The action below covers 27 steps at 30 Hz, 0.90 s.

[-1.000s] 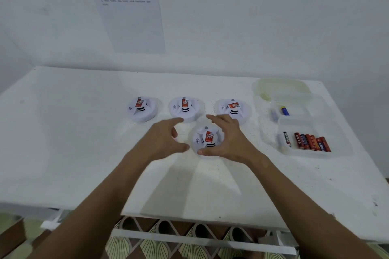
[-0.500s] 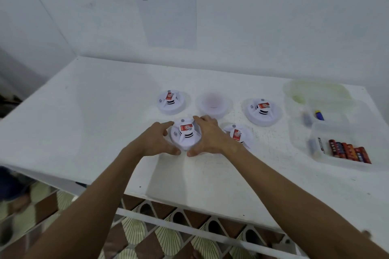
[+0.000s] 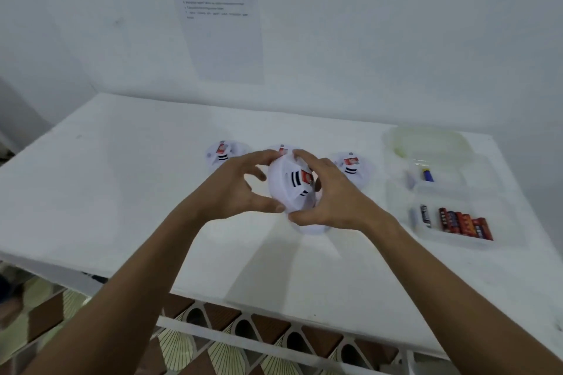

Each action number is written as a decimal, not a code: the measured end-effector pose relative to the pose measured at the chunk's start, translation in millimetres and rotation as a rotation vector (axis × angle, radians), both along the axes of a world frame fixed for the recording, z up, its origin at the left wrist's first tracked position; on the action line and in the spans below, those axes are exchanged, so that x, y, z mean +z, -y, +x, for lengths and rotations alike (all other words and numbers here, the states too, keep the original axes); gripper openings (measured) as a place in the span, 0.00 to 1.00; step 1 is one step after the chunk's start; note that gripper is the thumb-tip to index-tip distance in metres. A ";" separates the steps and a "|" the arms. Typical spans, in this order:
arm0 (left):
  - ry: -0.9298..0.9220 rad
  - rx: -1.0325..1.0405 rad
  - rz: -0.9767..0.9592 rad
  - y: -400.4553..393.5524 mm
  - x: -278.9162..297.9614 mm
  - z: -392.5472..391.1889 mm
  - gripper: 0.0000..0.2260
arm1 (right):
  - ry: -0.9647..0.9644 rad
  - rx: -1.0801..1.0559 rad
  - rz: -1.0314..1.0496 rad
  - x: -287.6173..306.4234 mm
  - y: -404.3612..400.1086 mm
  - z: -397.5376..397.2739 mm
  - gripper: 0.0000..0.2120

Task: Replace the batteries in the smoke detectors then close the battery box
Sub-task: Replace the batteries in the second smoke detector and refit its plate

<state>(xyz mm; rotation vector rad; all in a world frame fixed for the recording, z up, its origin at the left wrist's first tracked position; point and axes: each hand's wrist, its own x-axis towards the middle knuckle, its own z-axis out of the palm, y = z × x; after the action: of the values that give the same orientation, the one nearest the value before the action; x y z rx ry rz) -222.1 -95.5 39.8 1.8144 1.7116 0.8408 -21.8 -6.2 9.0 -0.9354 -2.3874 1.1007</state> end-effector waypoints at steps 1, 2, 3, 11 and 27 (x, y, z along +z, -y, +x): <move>-0.002 -0.029 0.008 -6.3 6.1 14.5 0.32 | -0.016 -0.026 -0.004 6.1 -1.2 16.0 0.49; 0.007 -0.060 0.015 -13.6 11.4 29.6 0.32 | -0.035 -0.055 -0.013 11.6 -2.4 33.2 0.50; 0.022 -0.093 0.021 -21.4 15.6 44.9 0.31 | -0.052 -0.079 -0.020 17.0 -3.0 51.1 0.51; 0.175 -0.292 -0.017 -66.9 20.2 152.0 0.31 | -0.255 -0.273 -0.178 33.9 -6.6 187.0 0.45; 0.048 -0.375 0.014 -94.0 20.9 227.4 0.38 | -0.454 -0.252 -0.169 26.3 -12.3 259.8 0.44</move>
<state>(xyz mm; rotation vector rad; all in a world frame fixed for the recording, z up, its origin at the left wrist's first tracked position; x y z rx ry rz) 5.3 -1.5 60.8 2.0203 1.2792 0.7296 238.0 6.0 35.3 -0.8953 -1.7855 1.2691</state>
